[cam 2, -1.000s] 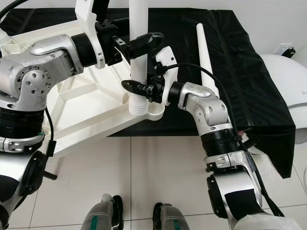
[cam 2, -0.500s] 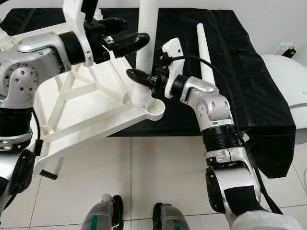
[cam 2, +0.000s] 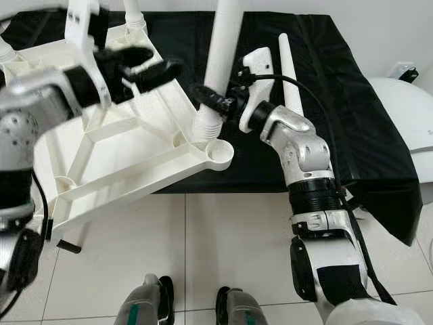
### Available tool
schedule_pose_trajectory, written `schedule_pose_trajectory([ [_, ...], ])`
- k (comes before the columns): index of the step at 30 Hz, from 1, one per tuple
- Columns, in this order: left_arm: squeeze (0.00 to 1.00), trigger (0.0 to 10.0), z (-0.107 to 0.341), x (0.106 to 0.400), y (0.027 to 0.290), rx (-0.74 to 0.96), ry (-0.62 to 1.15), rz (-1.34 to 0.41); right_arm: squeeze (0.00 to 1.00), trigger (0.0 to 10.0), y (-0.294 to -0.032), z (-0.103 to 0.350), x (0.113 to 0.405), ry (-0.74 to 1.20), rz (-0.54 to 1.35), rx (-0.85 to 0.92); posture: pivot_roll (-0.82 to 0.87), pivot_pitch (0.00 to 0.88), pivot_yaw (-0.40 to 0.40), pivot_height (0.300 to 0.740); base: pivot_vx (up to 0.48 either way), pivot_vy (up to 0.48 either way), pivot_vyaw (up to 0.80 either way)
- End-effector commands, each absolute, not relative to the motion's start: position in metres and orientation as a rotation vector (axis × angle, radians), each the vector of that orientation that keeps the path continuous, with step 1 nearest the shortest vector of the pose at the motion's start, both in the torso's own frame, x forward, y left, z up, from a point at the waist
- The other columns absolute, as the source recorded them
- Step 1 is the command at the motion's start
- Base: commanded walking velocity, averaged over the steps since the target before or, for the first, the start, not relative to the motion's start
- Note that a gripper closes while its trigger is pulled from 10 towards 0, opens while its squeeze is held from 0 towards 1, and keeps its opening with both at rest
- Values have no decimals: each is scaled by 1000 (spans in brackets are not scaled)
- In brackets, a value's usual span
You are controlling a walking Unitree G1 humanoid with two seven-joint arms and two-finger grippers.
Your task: Building children table
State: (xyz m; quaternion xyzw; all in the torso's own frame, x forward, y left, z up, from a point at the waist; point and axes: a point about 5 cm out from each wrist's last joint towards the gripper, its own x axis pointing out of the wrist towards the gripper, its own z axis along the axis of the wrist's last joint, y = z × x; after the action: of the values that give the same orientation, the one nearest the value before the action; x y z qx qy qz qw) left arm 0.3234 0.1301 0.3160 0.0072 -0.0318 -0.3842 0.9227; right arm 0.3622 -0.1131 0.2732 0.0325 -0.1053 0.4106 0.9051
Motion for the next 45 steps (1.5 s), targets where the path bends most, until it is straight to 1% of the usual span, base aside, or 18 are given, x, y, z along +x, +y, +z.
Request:
schedule_pose_trajectory([
  [1,0,10000,312,321,126,56,-75,-752,0,10000,-116,273,362,-235,825,81,-9,153,-30,740,0,0,0],
  [2,0,10000,312,321,126,56,-75,-752,0,10000,-116,273,362,-235,825,81,-9,153,-30,740,0,0,0],
  [5,0,10000,293,321,121,85,-71,-685,0,10000,-116,271,361,-248,800,106,-12,151,-29,740,0,0,0],
  [10,0,10000,281,320,112,57,-57,-671,0,10000,-115,267,357,-267,786,109,-14,154,-26,740,0,0,0],
  [14,0,10000,271,320,106,105,-45,-632,0,10000,-115,265,354,-298,775,91,-25,159,-20,740,0,0,0],
  [16,0,10000,263,318,101,172,-56,-632,0,10000,-116,261,350,-308,768,96,-30,161,-17,740,0,0,0],
  [18,0,10000,258,316,98,163,-54,-643,0,10000,-116,259,347,-322,756,95,-30,161,-17,740,0,0,0],
  [19,0,10000,254,310,94,203,-82,-686,0,10000,-116,257,345,-329,752,115,-33,162,-14,740,0,0,0],
  [21,0,10000,253,308,93,218,-91,-698,0,10000,-116,256,344,-330,752,121,-33,162,-14,740,0,0,0],
  [28,0,10000,236,300,86,240,-51,-774,0,10000,-116,256,341,-354,737,165,-40,164,-9,740,0,0,0],
  [31,0,10000,223,289,79,268,-37,-862,0,10000,-118,255,340,-357,719,180,-42,168,-10,740,0,0,0],
  [34,0,10000,220,286,78,277,-40,-902,0,10000,-119,255,339,-356,715,177,-44,169,-10,740,0,0,0],
  [37,0,10000,213,282,79,333,-34,-945,0,10000,-121,255,339,-357,708,170,-44,170,-12,740,0,0,0],
  [41,0,10000,207,281,79,374,-25,-960,0,10000,-123,256,340,-357,704,168,-44,170,-11,740,0,0,0],
  [43,0,10000,199,281,80,432,-8,-972,0,10000,-126,257,340,-358,693,162,-46,169,-8,740,0,0,0],
  [45,0,10000,192,282,81,451,11,-972,0,10000,-128,258,340,-359,683,160,-47,168,-7,740,0,0,0],
])
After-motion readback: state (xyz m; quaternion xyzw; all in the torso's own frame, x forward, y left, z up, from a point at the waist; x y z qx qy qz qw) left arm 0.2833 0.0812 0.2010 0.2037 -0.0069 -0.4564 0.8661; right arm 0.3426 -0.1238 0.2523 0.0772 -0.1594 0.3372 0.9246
